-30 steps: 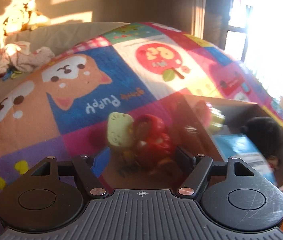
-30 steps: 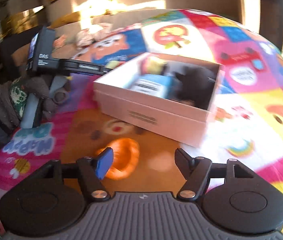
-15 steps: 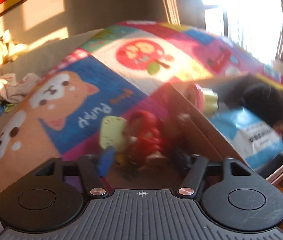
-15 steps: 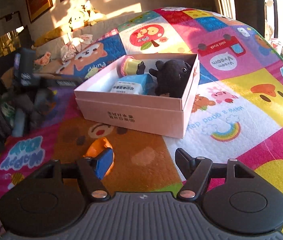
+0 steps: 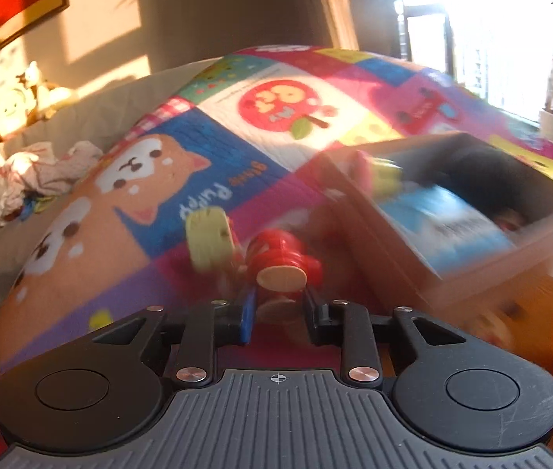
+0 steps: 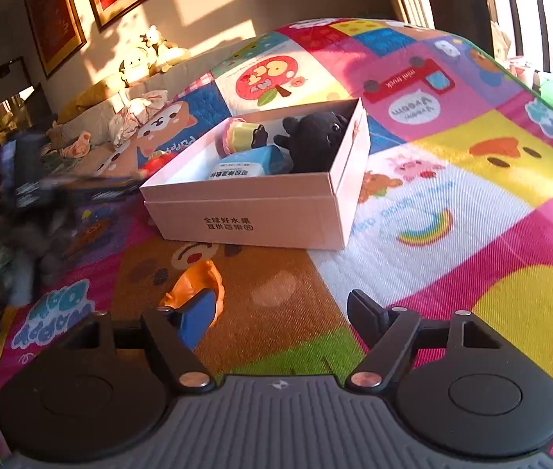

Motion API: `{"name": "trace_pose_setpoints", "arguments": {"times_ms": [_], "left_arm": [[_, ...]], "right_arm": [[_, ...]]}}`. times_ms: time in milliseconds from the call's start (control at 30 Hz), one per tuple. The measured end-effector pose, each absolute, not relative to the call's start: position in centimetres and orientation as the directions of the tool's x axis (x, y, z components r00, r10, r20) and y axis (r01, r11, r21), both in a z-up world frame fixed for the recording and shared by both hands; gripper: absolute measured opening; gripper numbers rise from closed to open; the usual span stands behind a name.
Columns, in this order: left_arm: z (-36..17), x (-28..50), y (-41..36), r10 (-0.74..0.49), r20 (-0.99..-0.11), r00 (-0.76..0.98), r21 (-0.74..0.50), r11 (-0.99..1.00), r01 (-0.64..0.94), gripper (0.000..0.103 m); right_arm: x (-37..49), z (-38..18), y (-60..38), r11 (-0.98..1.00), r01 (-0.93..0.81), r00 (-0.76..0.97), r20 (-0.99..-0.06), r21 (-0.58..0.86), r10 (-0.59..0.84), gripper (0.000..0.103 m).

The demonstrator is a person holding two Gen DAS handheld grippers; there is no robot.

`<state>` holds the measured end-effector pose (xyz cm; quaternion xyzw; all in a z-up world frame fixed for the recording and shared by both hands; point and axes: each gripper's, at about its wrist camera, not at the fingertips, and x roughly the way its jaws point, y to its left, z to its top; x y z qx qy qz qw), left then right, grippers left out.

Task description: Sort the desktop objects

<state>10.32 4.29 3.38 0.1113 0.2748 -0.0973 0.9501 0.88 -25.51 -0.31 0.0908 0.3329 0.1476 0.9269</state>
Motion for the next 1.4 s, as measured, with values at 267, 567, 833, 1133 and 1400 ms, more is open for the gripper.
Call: {"name": "trace_pose_setpoints", "arguments": {"times_ms": [267,567,833,1133,1400], "left_arm": [[3.8,0.0,3.2,-0.308,-0.589,0.747,0.012,0.921,0.389,0.03],[2.5,-2.8,1.8,-0.351,-0.617,0.704,-0.059,0.913,0.403,0.064],[1.7,-2.8,0.7,-0.283,-0.619,0.733,-0.009,0.935,0.353,0.086],[3.1,-2.5,2.3,-0.391,-0.555,0.734,-0.161,0.917,0.366,0.094],[2.5,1.2,1.8,-0.428,-0.579,0.694,-0.327,0.902,0.283,0.094]], "right_arm": [[0.4,-0.5,-24.5,0.936,-0.24,0.733,-0.584,0.257,0.348,0.079],[-0.8,0.2,-22.9,0.937,-0.285,0.747,-0.566,0.201,0.349,0.083],[-1.0,0.2,-19.1,0.938,-0.346,0.754,-0.591,0.014,0.287,0.084],[0.2,-0.7,-18.5,0.948,-0.318,0.737,-0.628,0.006,0.251,0.084],[-1.5,-0.5,-21.4,0.972,-0.226,0.783,-0.583,0.059,0.218,0.088]]}}
